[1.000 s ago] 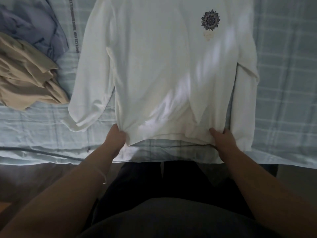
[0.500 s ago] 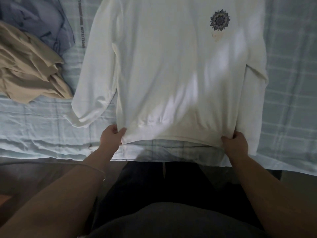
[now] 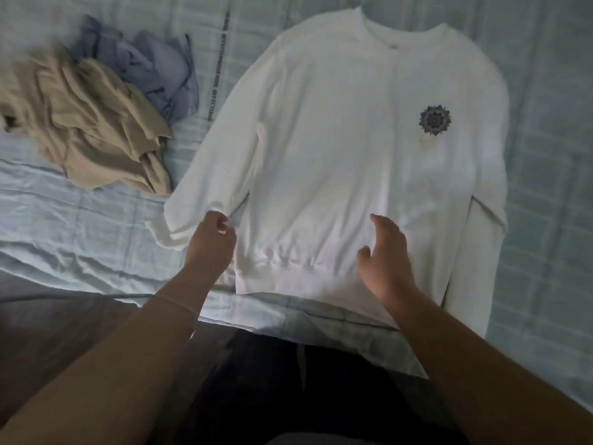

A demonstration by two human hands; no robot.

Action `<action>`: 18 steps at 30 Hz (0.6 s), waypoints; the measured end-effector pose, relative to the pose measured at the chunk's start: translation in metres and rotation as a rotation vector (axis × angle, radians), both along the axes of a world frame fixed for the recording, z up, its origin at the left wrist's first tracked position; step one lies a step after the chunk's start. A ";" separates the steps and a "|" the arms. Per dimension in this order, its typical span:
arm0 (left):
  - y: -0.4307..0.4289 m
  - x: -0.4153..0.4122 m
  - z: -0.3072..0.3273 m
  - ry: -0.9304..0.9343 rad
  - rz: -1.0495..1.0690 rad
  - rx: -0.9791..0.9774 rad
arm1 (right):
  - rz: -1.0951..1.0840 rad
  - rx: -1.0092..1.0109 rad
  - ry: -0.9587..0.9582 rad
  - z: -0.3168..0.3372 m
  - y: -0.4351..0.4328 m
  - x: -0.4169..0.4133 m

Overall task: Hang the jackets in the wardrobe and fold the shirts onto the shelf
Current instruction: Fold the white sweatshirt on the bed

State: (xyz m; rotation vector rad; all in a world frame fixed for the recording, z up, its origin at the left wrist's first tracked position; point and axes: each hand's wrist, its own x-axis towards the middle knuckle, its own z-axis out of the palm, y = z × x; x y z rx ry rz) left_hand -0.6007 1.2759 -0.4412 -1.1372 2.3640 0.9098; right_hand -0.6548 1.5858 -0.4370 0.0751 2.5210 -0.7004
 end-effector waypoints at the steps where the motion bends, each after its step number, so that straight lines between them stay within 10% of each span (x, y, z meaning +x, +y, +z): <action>1: -0.004 -0.005 0.001 0.020 0.026 -0.006 | 0.054 -0.016 -0.005 -0.003 -0.015 -0.007; 9: -0.080 -0.008 -0.008 0.184 0.166 -0.140 | 0.406 -0.135 0.114 -0.022 -0.143 -0.030; 18: -0.165 0.018 -0.042 -0.088 0.101 0.078 | 0.637 -0.109 0.173 -0.042 -0.283 -0.020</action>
